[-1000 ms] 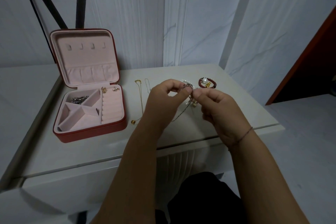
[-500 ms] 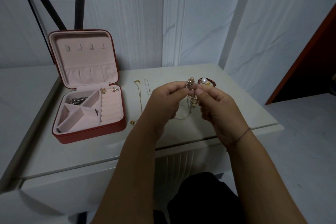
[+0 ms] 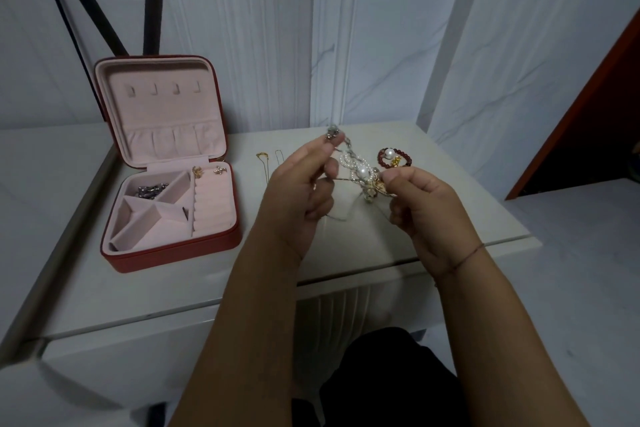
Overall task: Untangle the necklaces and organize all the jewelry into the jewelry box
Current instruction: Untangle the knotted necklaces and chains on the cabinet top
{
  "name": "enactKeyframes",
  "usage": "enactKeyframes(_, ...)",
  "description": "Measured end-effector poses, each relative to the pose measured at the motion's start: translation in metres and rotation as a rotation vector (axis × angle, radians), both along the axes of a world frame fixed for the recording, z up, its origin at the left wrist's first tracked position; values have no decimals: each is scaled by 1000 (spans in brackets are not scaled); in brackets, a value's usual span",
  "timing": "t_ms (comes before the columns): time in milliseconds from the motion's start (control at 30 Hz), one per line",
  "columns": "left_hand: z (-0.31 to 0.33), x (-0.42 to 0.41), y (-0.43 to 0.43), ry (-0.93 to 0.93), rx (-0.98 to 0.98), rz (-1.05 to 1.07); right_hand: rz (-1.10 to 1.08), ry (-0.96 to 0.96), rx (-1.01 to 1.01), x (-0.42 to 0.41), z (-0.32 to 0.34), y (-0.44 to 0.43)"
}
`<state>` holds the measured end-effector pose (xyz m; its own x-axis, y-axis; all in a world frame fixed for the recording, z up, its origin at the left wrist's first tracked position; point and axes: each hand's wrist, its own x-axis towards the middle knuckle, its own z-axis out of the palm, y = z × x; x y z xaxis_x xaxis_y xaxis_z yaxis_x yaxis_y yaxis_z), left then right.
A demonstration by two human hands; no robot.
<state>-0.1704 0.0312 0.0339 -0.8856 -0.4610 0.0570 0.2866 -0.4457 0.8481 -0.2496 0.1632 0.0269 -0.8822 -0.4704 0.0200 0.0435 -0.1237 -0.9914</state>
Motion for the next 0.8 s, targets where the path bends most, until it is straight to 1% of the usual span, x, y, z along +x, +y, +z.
enactKeyframes(67,1,0,-3,6,46,5,8,-96,-58,0,1,0)
enactKeyframes(100,1,0,-3,3,56,-6,17,-113,-63,0,2,0)
enactKeyframes(233,3,0,0,-3,67,-91,116,-32,41,3,2,-1)
enactKeyframes(367,2,0,2,-5,-17,-162,201,88,147,10,5,-1)
enactKeyframes(500,1,0,2,6,-77,-219,206,173,151,10,4,-2)
enactKeyframes(667,2,0,3,20,-111,-282,221,163,119,9,3,-3)
enactKeyframes(800,3,2,0,19,-100,-253,154,106,139,6,1,0)
